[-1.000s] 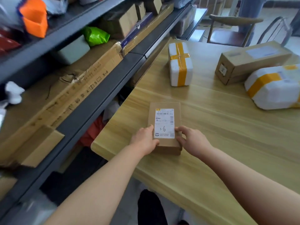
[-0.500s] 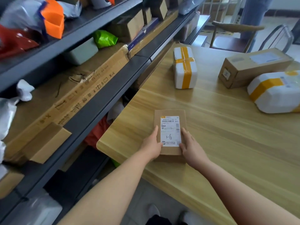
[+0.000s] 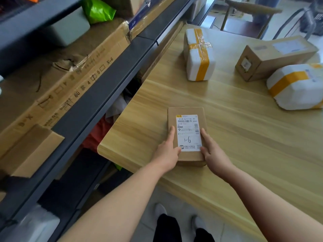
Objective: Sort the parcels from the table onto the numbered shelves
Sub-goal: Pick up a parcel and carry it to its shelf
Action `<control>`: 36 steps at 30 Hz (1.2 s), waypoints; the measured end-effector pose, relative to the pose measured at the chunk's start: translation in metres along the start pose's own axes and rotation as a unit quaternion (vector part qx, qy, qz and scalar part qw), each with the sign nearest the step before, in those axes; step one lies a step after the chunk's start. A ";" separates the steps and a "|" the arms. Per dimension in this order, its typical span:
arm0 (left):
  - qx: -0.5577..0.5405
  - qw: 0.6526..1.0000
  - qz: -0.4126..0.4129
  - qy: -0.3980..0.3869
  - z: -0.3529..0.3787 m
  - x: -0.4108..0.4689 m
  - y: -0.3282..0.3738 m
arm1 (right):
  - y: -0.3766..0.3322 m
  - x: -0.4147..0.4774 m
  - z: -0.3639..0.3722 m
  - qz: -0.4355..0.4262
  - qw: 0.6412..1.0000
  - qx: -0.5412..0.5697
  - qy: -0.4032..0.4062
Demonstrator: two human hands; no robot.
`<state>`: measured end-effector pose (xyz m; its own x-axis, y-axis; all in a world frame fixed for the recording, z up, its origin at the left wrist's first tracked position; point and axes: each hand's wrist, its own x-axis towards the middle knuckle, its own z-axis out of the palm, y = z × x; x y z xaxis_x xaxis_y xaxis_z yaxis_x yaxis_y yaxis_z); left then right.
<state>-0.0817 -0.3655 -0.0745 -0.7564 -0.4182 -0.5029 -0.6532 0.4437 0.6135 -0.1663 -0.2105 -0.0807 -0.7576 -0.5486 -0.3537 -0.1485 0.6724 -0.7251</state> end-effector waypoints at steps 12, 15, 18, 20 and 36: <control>-0.119 0.987 -0.084 0.061 0.025 -0.045 0.001 | 0.005 -0.025 -0.009 -0.041 0.995 -0.006 -0.088; -0.159 0.977 -0.112 0.089 0.047 -0.082 -0.013 | 0.014 -0.049 -0.007 -0.071 0.988 -0.009 -0.139; -0.181 0.962 -0.157 0.134 0.065 -0.121 -0.026 | 0.012 -0.070 -0.004 -0.100 0.974 -0.044 -0.199; -0.198 0.948 -0.187 0.166 0.072 -0.150 -0.034 | 0.005 -0.085 0.002 -0.134 0.958 -0.093 -0.236; -0.336 0.762 -0.358 0.423 0.143 -0.435 -0.137 | -0.058 -0.280 0.141 -0.381 0.770 -0.219 -0.463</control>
<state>0.3320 -0.1304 -0.0268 0.2634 -0.8491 -0.4579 -0.5090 -0.5255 0.6817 0.1441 -0.1656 -0.0229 0.4027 -0.8496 -0.3407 -0.6788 -0.0275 -0.7338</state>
